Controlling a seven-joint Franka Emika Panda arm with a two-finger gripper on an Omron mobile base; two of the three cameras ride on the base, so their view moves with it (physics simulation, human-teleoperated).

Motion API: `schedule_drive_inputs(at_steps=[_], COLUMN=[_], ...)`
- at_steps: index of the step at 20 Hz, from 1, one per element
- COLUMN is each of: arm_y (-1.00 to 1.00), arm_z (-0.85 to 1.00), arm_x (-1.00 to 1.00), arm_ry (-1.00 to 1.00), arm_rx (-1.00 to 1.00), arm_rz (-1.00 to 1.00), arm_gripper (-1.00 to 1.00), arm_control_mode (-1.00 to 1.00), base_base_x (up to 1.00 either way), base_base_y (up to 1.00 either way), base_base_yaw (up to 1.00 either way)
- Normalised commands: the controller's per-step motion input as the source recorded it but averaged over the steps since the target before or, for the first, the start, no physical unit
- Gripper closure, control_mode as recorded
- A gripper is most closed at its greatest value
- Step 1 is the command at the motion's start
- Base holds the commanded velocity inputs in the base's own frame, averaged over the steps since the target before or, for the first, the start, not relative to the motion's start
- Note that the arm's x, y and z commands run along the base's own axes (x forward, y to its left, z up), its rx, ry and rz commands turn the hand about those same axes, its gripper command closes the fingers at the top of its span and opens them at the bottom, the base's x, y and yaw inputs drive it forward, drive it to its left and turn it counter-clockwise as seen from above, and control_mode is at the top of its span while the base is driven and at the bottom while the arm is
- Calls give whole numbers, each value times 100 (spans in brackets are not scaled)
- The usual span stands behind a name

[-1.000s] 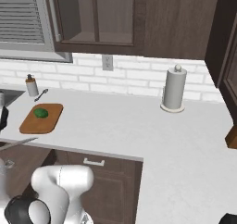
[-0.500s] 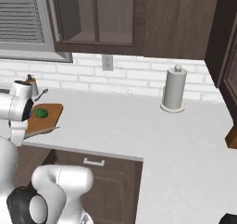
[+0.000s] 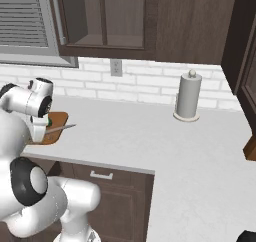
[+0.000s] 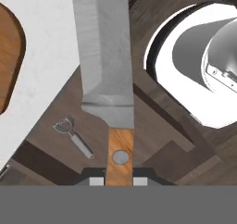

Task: Place the appropriate cutting tool for cutting the broccoli skin on the cutting board.

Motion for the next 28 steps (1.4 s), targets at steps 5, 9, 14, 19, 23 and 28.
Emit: schedule_drive_inputs(at_steps=[5, 9, 14, 19, 23, 28], arm_y=[5, 23, 47, 43, 33, 19], arm_z=[-2, -16, -33, -39, -43, -37], arm_x=[73, 62, 52, 36, 34, 19], arm_ry=[0, 0, 0, 0, 0, 0], arm_rx=[0, 0, -2, -4, -3, -1], arm_rz=[0, 0, 0, 0, 0, 0], arm_gripper=[100, 100, 100, 100, 100, 100], arm_control_mode=[-100, -100, -100, -100, -100, -100], base_base_x=[0, 0, 0, 0, 0, 0], base_base_y=[0, 0, 0, 0, 0, 0], base_base_yaw=[0, 0, 0, 0, 0, 0])
